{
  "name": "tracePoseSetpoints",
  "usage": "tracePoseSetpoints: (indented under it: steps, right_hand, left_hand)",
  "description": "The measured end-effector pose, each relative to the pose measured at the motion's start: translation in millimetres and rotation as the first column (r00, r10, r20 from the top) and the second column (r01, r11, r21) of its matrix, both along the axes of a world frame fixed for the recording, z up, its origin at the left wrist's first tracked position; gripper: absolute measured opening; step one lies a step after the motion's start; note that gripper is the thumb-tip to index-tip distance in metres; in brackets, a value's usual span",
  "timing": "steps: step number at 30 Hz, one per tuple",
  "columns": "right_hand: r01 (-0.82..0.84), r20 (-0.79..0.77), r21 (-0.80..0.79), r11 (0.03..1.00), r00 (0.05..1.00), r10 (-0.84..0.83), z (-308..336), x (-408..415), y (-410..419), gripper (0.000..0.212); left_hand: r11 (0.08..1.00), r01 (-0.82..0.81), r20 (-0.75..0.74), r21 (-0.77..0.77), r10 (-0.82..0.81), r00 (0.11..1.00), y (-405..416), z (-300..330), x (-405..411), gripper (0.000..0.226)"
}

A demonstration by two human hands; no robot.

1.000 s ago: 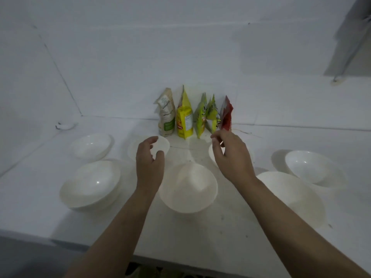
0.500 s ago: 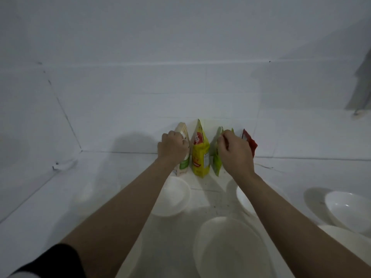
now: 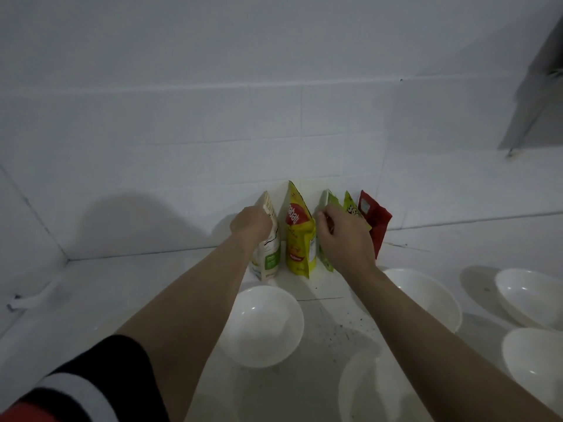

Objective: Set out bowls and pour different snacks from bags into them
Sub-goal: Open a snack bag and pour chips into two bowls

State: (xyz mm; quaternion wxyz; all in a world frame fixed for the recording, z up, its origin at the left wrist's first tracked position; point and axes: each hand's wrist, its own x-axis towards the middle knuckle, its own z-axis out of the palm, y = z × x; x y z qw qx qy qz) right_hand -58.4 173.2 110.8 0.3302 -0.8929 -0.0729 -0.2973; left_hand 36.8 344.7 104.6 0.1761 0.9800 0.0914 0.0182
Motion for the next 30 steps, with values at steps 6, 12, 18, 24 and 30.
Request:
tracePoseSetpoints:
  steps: [6, 12, 18, 24, 30]
  right_hand:
    - [0.021, 0.019, -0.006, 1.0, 1.0, -0.021, 3, -17, 9, 0.026]
    - [-0.059, 0.06, 0.03, 0.998, 0.997, 0.057, 12, -39, 28, 0.024]
    - [-0.216, 0.134, 0.092, 0.972, 0.97, 0.203, 27, -68, 48, 0.023]
    - [-0.384, 0.17, 0.259, 0.886, 0.922, 0.349, 47, -121, 62, 0.021]
    - [-0.516, 0.132, 0.371, 0.772, 0.852, 0.507, 49, -165, 87, 0.022]
  left_hand:
    - [0.916, 0.09, 0.281, -0.39, 0.025, 0.959, 18, 0, -18, 0.029]
    - [0.785, 0.255, 0.522, -0.564, 0.1, 0.847, 21, 30, -87, 0.037]
    - [0.754, 0.254, 0.599, -0.606, 0.222, 0.769, 25, 56, -175, 0.037]
    - [0.698, 0.183, 0.598, -0.692, 0.413, 0.687, 34, 68, -274, 0.036]
    - [0.711, 0.098, 0.6, -0.696, 0.501, 0.624, 53, 79, -350, 0.036]
